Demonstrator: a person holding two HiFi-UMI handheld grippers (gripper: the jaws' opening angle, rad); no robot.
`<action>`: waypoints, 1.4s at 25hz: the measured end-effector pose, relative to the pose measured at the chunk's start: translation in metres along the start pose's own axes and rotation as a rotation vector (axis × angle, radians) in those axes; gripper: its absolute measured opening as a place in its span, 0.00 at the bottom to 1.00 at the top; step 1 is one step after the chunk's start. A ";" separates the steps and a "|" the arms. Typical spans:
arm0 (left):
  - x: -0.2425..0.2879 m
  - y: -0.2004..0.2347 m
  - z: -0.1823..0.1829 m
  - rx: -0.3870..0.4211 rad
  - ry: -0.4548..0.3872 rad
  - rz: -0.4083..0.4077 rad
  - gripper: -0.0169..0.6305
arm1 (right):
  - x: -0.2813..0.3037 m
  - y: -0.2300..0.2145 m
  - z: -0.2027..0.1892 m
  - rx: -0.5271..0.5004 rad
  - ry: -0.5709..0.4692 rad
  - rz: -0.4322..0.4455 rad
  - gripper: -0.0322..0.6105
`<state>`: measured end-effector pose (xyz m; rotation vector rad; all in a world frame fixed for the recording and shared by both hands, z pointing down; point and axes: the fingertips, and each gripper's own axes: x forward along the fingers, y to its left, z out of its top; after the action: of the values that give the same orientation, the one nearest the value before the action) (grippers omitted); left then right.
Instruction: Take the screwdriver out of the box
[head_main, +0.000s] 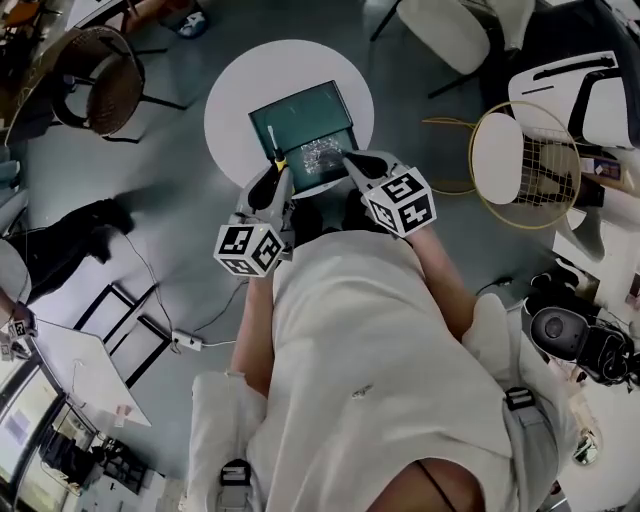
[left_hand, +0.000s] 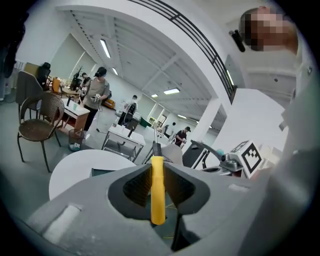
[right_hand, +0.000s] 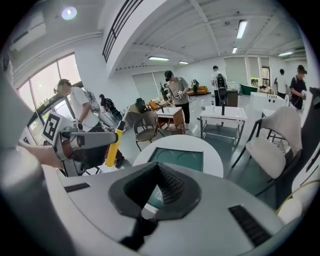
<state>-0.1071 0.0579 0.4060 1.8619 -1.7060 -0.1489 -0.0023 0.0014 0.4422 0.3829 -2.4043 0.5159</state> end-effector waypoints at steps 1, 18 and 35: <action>-0.003 -0.007 0.006 -0.005 -0.028 0.008 0.15 | -0.007 0.000 0.007 -0.012 -0.020 0.017 0.06; -0.073 -0.116 0.055 0.133 -0.327 0.104 0.15 | -0.138 0.029 0.082 -0.196 -0.408 0.357 0.06; -0.090 -0.144 0.022 0.216 -0.274 0.196 0.15 | -0.186 0.038 0.066 -0.215 -0.465 0.346 0.06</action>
<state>-0.0074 0.1334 0.2885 1.8799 -2.1567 -0.1511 0.0880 0.0312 0.2646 -0.0181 -2.9664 0.3342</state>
